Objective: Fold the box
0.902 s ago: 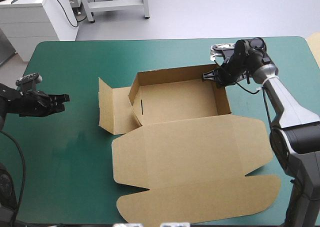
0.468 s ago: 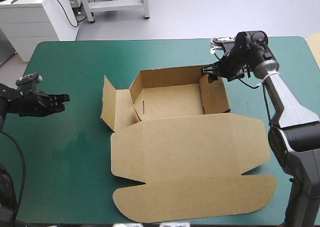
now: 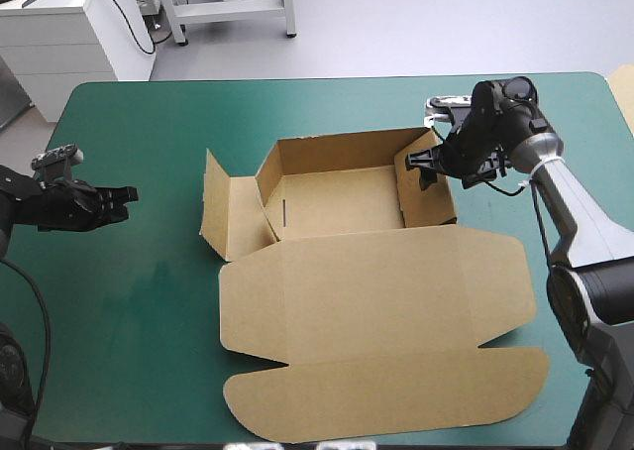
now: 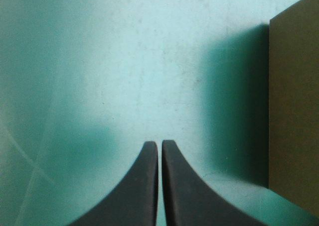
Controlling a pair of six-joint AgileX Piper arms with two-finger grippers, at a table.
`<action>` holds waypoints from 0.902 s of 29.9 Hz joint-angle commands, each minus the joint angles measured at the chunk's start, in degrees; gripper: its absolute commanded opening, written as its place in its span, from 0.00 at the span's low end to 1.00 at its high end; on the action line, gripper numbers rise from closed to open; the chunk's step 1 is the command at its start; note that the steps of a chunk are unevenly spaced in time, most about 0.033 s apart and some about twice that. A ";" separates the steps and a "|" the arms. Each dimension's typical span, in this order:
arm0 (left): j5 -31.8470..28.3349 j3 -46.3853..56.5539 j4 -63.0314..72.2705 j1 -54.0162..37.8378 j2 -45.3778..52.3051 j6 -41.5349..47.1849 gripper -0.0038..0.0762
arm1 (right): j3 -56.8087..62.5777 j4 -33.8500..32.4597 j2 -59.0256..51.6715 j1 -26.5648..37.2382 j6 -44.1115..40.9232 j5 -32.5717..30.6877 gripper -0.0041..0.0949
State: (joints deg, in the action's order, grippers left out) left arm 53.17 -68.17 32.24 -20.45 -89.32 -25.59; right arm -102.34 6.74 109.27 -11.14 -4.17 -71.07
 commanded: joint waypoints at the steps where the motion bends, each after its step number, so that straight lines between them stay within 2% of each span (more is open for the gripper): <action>1: -0.86 -1.39 2.07 -0.16 2.34 -0.04 0.06 | -0.78 -0.42 -1.44 -0.10 0.02 -0.30 0.73; 6: -0.95 -1.39 2.07 -0.16 2.34 -0.19 0.06 | -0.90 -0.54 1.02 -0.10 0.02 -0.30 0.69; 13: -0.95 -1.39 2.07 -0.16 2.34 -0.19 0.06 | -0.90 -0.56 1.09 -0.10 0.58 -0.30 0.68; 16: -0.95 -1.39 2.07 -0.16 2.34 -0.73 0.06 | -0.90 -2.72 1.09 -1.20 0.70 -0.30 0.65; 24: -0.84 -1.39 2.19 -0.16 2.34 -1.03 0.06 | -0.90 -6.74 1.09 -3.81 0.70 -0.30 0.65; 26: -0.58 -1.39 2.19 -0.16 2.34 -1.03 0.06 | -0.90 -6.74 1.09 -3.81 0.70 -0.30 0.59; 27: -0.43 -1.39 2.19 -0.16 2.34 -1.03 0.06 | -0.90 -6.74 1.09 -3.81 0.70 -0.30 0.53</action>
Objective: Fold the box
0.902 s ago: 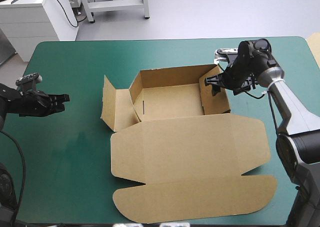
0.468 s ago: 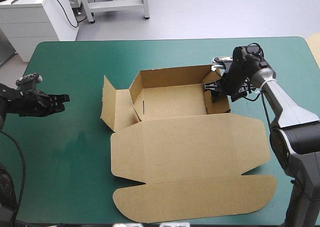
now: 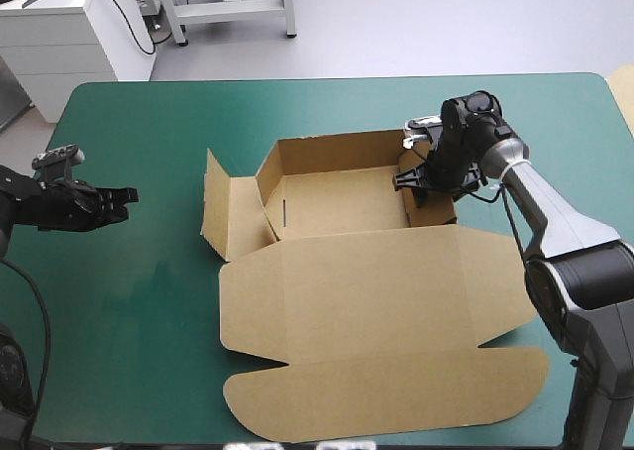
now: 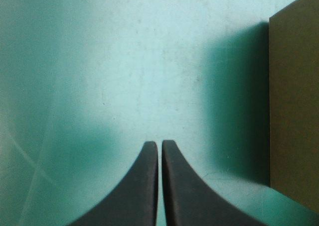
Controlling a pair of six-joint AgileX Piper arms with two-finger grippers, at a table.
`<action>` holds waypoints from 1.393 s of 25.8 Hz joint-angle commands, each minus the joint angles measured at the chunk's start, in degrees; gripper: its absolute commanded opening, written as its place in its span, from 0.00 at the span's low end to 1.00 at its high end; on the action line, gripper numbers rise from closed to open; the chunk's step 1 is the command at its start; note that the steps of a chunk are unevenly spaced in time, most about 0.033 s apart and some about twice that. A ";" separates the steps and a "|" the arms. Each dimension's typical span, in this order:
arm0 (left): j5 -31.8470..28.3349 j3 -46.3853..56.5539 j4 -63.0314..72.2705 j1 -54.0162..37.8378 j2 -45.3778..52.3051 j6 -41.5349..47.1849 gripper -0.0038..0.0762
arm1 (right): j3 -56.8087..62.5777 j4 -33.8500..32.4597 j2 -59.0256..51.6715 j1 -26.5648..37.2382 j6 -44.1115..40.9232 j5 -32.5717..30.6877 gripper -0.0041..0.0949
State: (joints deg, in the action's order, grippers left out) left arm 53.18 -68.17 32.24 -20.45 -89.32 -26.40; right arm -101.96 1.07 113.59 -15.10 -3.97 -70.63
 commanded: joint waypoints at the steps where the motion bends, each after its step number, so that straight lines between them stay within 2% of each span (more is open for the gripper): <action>1: -0.30 -1.39 2.19 -0.16 2.34 -0.22 0.06 | -1.29 -0.60 -3.23 0.16 0.49 -0.74 0.43; 2: -0.21 -1.39 2.19 -0.16 2.34 -0.22 0.06 | -1.29 -0.41 -3.23 0.16 0.71 -0.74 0.34; 4: -0.16 -1.39 2.19 -0.16 2.34 -0.22 0.06 | -1.29 -0.41 -3.23 0.16 1.35 -0.74 0.06; 5: -0.07 -1.39 2.19 -0.16 2.34 -0.22 0.06 | -1.29 -0.41 -3.23 0.16 1.35 -0.74 0.03; 13: -0.22 -1.39 3.33 -0.16 2.34 -0.22 0.06 | -1.79 1.37 -4.15 0.37 5.07 -0.74 0.02; 16: -0.69 -1.39 3.33 -0.16 2.34 -0.22 0.06 | -3.04 1.81 -6.41 1.47 3.97 -0.74 0.02; 31: -0.42 -1.39 5.92 -0.16 2.34 -1.45 0.06 | -3.09 5.52 -35.26 2.88 2.78 -0.74 0.02; 36: 0.75 -1.39 9.13 0.68 2.34 -1.51 0.05 | -3.09 9.60 -38.64 2.88 3.97 -0.45 0.02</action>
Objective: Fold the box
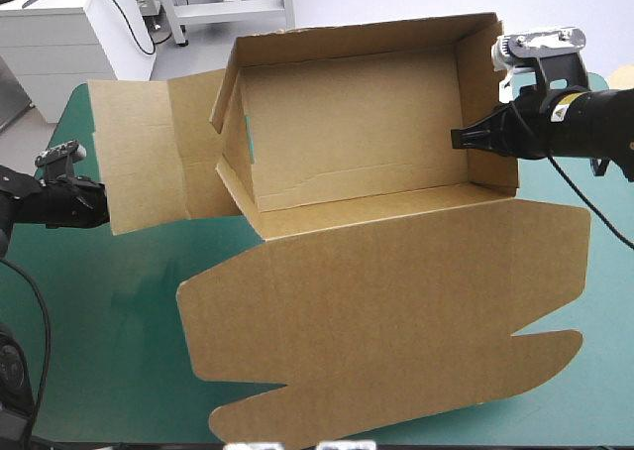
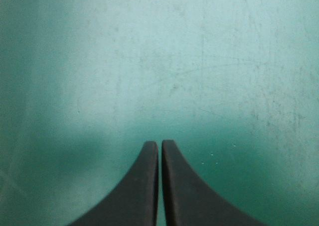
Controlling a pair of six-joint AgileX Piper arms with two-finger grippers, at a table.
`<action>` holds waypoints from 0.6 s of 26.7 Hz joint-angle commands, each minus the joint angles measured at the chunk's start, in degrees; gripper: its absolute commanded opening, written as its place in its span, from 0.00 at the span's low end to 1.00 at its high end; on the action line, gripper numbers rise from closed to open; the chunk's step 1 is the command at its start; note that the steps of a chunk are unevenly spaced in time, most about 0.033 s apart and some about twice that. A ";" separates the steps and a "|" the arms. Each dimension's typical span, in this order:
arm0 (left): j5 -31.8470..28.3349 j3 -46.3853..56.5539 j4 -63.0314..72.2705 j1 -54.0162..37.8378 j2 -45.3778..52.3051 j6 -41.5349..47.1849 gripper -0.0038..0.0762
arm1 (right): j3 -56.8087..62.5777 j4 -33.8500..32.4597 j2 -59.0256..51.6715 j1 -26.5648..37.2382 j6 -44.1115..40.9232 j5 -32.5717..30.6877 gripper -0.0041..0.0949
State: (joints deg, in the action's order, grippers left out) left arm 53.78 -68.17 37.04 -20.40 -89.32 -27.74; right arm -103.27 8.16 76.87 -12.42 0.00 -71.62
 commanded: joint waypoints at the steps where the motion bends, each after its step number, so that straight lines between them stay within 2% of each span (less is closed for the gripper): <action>1: 0.18 -1.39 5.40 1.35 2.34 -0.17 0.04 | -1.78 2.51 -1.58 0.20 0.81 0.99 0.02; 7: 3.10 -1.39 16.94 10.21 2.34 -5.35 0.04 | -1.78 1.90 2.50 0.20 1.88 1.56 0.02; 12: 9.89 -1.39 24.82 14.20 2.45 -10.72 0.04 | -1.78 -1.50 5.64 0.20 1.88 1.56 0.02; 16: 16.64 -1.39 33.00 14.31 3.08 -14.25 0.04 | -1.78 -8.16 7.19 0.20 1.88 1.69 0.02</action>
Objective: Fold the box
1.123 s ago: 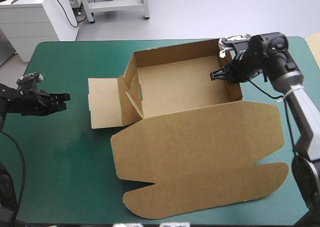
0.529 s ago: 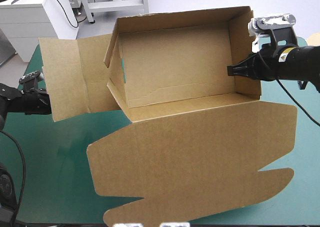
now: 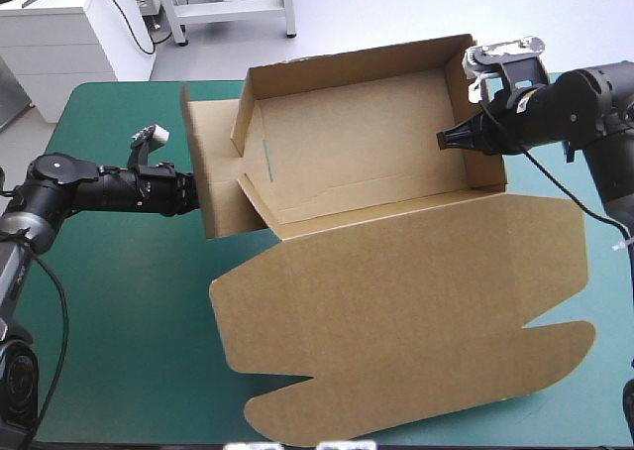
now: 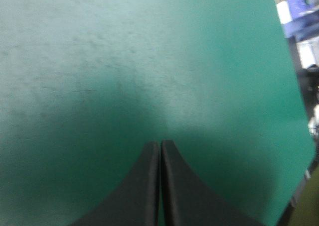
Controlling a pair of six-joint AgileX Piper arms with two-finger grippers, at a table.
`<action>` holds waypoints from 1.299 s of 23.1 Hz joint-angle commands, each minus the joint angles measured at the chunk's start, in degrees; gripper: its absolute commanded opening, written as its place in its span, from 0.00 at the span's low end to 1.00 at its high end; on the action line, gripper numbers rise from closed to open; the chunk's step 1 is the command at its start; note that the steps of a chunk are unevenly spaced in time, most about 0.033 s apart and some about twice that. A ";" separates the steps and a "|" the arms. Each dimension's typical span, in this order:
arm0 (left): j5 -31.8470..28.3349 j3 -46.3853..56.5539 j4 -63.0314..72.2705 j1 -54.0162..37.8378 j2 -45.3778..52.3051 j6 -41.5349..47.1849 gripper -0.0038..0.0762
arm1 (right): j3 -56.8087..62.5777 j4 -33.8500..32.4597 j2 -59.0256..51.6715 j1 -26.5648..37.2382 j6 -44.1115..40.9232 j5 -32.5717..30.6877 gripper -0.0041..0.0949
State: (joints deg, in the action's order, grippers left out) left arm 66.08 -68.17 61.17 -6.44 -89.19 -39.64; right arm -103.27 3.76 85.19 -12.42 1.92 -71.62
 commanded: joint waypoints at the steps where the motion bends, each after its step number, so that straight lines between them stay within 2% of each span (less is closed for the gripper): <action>1: 4.87 -1.39 10.85 0.35 3.07 -2.55 0.04 | -1.78 -4.85 -0.80 0.20 -0.04 1.69 0.02; 8: 5.04 -1.39 19.52 5.65 4.01 -5.40 0.04 | -1.78 -5.89 0.60 0.20 -0.14 1.83 0.02; 15: 3.56 -7.69 17.45 8.23 4.01 -6.26 0.07 | -1.78 -5.71 0.60 0.20 -0.15 1.95 0.02; 17: 2.94 -10.21 14.82 8.23 4.01 -5.93 0.21 | -1.78 -5.71 0.60 0.20 -0.15 1.95 0.02; 18: 2.99 -11.15 14.34 8.23 4.01 -5.81 0.37 | -1.78 -5.71 0.60 0.20 -0.15 1.95 0.02; 19: 3.25 -11.15 14.74 8.23 4.01 -5.39 0.45 | -1.78 -5.71 0.60 0.20 -0.15 1.95 0.02; 20: 3.70 -11.15 14.84 8.23 4.01 -3.05 0.58 | -1.78 -5.71 0.60 0.20 -0.15 1.95 0.02; 22: 4.88 -11.15 14.62 8.23 4.01 -0.84 0.69 | -1.78 -5.71 0.60 0.20 -0.24 1.84 0.02; 30: 7.17 -11.15 15.09 8.23 4.01 -0.47 0.68 | -1.78 -5.71 0.60 0.20 -1.92 2.06 0.02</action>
State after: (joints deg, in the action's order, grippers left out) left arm 69.41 -77.40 71.61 1.43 -87.54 -40.56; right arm -103.27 -2.37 87.88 -12.42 1.67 -71.62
